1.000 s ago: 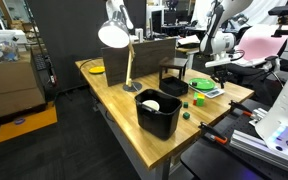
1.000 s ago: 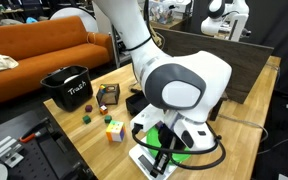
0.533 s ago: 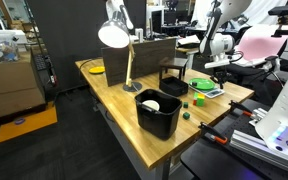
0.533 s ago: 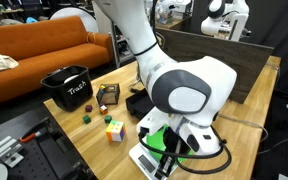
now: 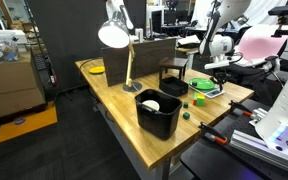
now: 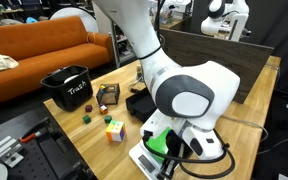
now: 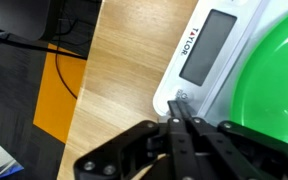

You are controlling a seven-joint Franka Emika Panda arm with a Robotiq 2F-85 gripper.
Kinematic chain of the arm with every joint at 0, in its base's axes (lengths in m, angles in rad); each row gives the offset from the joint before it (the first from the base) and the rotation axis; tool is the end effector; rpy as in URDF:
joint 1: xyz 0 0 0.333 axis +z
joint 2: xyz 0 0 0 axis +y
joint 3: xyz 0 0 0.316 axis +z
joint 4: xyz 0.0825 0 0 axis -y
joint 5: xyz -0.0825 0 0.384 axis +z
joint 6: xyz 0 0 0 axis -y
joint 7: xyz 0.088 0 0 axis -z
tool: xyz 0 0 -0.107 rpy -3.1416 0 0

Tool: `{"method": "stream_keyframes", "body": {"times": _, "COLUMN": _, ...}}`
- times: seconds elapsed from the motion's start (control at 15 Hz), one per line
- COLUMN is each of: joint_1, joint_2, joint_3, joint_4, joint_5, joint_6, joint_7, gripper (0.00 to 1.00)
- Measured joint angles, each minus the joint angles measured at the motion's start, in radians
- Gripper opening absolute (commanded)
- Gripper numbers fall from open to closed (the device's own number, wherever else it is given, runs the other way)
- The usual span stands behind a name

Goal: Switch on the digital scale

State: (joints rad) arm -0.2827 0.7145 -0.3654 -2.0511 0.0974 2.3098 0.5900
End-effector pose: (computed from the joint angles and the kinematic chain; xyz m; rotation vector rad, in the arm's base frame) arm 0.4149 -0.3321 0.0804 2.3218 -1.7384 -0.6008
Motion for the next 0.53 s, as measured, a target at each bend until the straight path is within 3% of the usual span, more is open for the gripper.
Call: {"method": "stream_keyframes", "body": {"times": 0.53, "joint_1": 0.009, "joint_2": -0.002, "joint_3": 0.008, "joint_4": -0.002, "joint_5": 0.001, "joint_6": -0.007, "joint_7": -0.022, "gripper": 0.0}}
